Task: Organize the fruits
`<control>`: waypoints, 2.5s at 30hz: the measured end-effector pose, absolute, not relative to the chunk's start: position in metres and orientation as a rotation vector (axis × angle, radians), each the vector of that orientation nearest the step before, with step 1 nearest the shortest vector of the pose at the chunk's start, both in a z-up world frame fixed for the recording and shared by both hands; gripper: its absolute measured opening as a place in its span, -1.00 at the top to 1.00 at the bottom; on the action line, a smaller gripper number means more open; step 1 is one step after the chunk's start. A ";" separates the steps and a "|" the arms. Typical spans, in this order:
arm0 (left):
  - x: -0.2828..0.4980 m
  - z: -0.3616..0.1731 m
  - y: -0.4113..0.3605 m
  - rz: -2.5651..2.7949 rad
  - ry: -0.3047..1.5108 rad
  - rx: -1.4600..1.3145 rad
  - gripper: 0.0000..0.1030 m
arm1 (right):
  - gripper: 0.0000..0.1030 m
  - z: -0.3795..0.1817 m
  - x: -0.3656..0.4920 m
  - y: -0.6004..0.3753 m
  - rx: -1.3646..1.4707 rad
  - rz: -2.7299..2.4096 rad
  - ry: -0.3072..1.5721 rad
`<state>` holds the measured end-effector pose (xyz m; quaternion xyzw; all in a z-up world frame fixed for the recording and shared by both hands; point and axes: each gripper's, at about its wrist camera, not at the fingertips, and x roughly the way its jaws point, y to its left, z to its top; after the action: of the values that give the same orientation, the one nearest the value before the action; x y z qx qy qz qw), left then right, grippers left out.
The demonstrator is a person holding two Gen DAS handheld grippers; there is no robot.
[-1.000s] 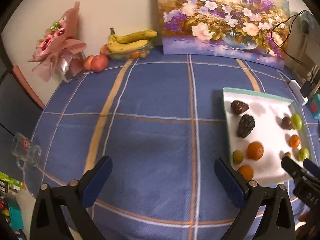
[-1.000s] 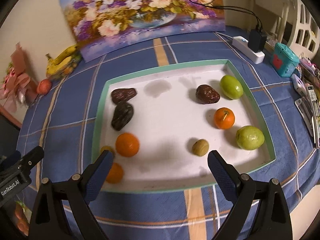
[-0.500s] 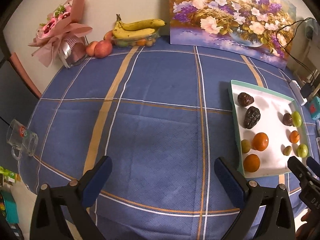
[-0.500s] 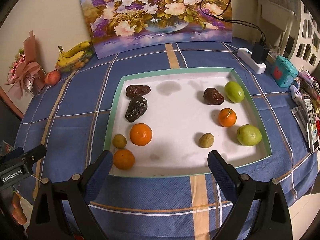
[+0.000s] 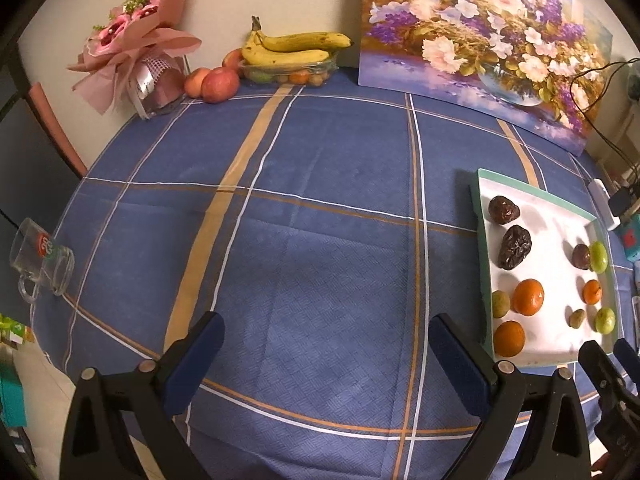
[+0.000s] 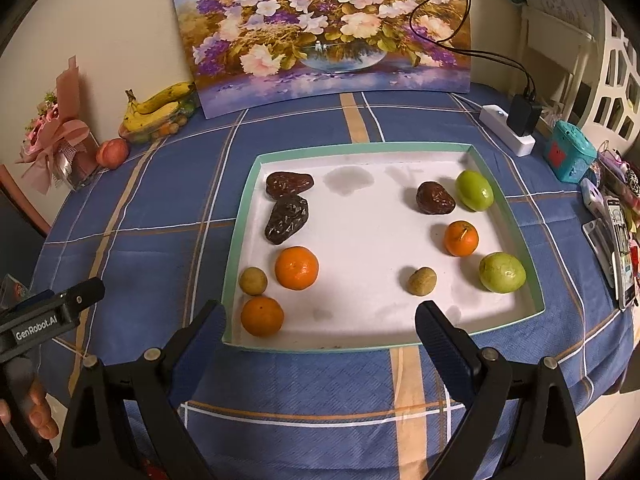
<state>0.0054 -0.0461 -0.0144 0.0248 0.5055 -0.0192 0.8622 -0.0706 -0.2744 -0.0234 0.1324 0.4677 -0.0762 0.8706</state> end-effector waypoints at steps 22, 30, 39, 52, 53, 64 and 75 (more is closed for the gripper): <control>0.008 -0.020 -0.048 -0.050 1.089 0.078 -1.00 | -0.86 -0.023 -0.072 -0.277 0.284 -0.194 0.970; 0.010 -0.022 -0.047 -0.051 1.100 0.078 -1.00 | -0.86 -0.024 -0.070 -0.276 0.276 -0.194 0.975; 0.010 -0.023 -0.046 -0.053 1.102 0.081 -1.00 | -0.86 -0.025 -0.070 -0.277 0.276 -0.195 0.979; 0.009 -0.024 -0.046 -0.052 1.103 0.082 -1.00 | -0.86 -0.026 -0.070 -0.277 0.277 -0.195 0.980; 0.009 -0.024 -0.046 -0.052 1.103 0.082 -1.00 | -0.86 -0.026 -0.070 -0.277 0.277 -0.195 0.980; 0.009 -0.024 -0.046 -0.052 1.103 0.083 -1.00 | -0.86 -0.026 -0.070 -0.277 0.278 -0.196 0.980; 0.008 -0.024 -0.045 -0.051 1.101 0.090 -1.00 | -0.86 -0.027 -0.070 -0.277 0.278 -0.195 0.981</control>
<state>0.0084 -0.0447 -0.0243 0.0430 0.5227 -0.0244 0.8511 -0.0695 -0.2774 -0.0267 0.1327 0.4689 -0.0929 0.8683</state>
